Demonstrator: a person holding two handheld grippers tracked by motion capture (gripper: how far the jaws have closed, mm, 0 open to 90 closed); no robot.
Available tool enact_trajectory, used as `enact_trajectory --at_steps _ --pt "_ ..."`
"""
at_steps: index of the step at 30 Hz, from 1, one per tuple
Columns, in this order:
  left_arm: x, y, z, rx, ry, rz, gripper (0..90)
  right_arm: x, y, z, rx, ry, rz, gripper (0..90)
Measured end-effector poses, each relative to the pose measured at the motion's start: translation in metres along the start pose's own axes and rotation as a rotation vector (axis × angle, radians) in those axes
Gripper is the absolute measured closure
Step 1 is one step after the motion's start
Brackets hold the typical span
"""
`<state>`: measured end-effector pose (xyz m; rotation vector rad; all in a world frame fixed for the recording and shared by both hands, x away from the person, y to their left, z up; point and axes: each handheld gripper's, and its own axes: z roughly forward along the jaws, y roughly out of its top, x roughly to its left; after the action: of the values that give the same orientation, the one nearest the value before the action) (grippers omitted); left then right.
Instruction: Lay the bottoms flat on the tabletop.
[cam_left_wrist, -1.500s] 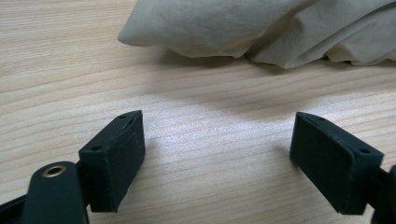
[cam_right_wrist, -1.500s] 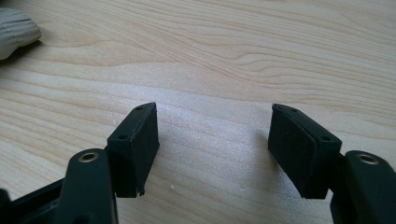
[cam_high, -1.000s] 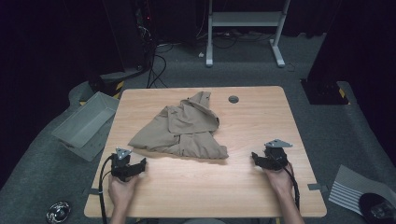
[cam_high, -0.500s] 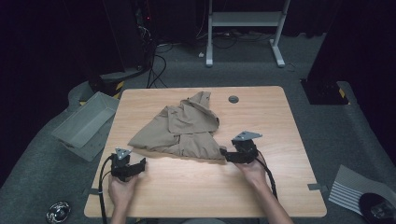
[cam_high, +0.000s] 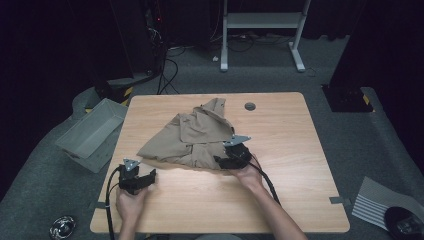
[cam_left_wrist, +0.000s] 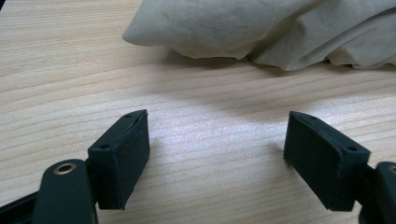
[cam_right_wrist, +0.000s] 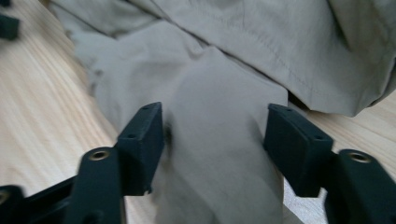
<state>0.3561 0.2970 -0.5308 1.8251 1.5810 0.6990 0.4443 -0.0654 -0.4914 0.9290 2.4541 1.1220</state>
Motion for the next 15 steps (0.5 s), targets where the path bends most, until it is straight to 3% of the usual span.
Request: enact_trajectory --at_steps 4,9,12,15 --pt "0.0 0.0 0.0 0.0 0.0 0.0 22.6 -0.003 -0.005 0.01 0.045 0.0 -0.01 52.7" --pt "0.0 0.0 0.0 0.0 -0.001 -0.001 22.6 -0.003 -0.008 0.009 0.062 0.01 -0.055 73.9" --pt "0.0 0.0 0.0 -0.001 -0.002 -0.002 22.7 -0.003 -0.013 0.004 0.057 -0.004 -0.085 79.2" --pt "0.0 0.0 0.0 -0.001 -0.001 -0.001 22.7 -0.008 -0.022 -0.006 0.057 -0.029 -0.086 80.7"
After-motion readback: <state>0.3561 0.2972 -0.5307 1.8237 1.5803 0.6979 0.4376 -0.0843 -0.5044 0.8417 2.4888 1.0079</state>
